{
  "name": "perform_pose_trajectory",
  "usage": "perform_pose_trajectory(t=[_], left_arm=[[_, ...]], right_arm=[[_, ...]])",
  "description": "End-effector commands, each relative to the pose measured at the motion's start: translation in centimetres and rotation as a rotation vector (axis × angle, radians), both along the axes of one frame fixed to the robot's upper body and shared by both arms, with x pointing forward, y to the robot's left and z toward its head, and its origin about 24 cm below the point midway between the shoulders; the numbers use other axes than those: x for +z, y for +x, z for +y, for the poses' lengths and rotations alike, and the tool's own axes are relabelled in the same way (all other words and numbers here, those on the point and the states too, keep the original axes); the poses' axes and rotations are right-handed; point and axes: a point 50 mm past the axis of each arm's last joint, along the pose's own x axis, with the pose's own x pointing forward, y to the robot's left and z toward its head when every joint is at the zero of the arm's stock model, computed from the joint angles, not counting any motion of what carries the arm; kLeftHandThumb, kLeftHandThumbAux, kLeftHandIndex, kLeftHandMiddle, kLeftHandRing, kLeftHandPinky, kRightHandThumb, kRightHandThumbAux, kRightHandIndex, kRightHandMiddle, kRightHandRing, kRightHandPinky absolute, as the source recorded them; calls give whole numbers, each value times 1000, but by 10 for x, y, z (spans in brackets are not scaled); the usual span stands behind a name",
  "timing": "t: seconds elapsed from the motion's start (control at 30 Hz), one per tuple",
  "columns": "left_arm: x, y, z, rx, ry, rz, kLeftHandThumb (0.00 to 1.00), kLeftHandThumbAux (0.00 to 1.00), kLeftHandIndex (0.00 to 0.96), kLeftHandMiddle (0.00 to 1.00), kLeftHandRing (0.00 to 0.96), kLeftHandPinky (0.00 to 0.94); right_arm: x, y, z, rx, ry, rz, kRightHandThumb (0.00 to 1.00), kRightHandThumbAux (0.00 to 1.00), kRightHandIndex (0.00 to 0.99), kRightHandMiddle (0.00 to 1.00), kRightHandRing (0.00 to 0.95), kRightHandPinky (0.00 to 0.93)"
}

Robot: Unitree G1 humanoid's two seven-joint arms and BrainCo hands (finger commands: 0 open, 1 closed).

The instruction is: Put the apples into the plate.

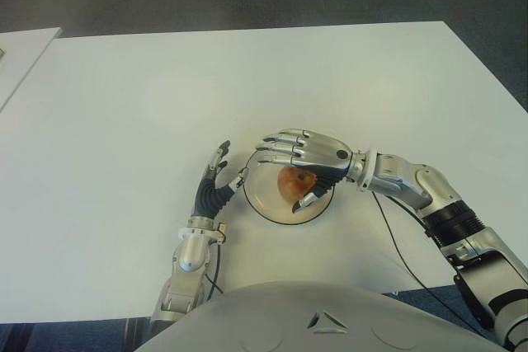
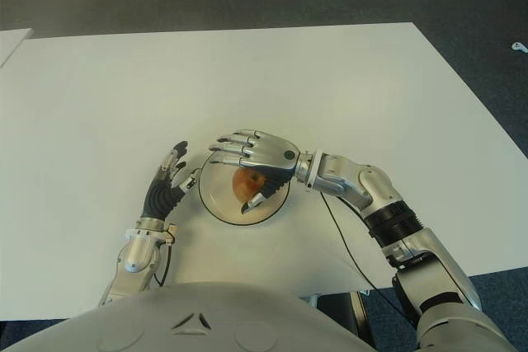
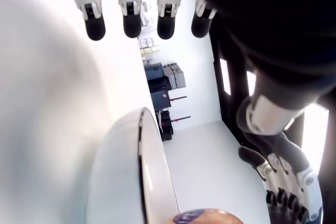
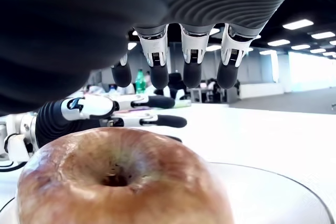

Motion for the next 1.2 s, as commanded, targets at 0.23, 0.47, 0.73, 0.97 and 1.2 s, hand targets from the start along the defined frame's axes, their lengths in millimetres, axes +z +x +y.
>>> perform_pose_trajectory(t=[0.23, 0.47, 0.73, 0.97, 1.2], left_arm=[[-5, 2, -3, 107, -63, 1, 0, 584, 53, 7, 0, 0], [-18, 0, 3, 144, -99, 22, 0, 583, 61, 5, 0, 0], [-23, 7, 8, 174, -130, -43, 0, 546, 68, 7, 0, 0], [-26, 9, 10, 190, -112, -84, 0, 483, 52, 5, 0, 0], [-27, 9, 12, 224, -94, -110, 0, 437, 55, 16, 0, 0]], right_arm=[[-1, 31, -10, -270, 327, 248, 85, 307, 0, 0, 0, 0], [5, 53, -26, -402, 591, 484, 97, 315, 0, 0, 0, 0], [-8, 70, -47, -587, 932, 727, 75, 320, 0, 0, 0, 0], [-30, 53, -59, -698, 1064, 828, 33, 374, 0, 0, 0, 0], [-52, 43, -74, -821, 1143, 879, 13, 414, 0, 0, 0, 0]])
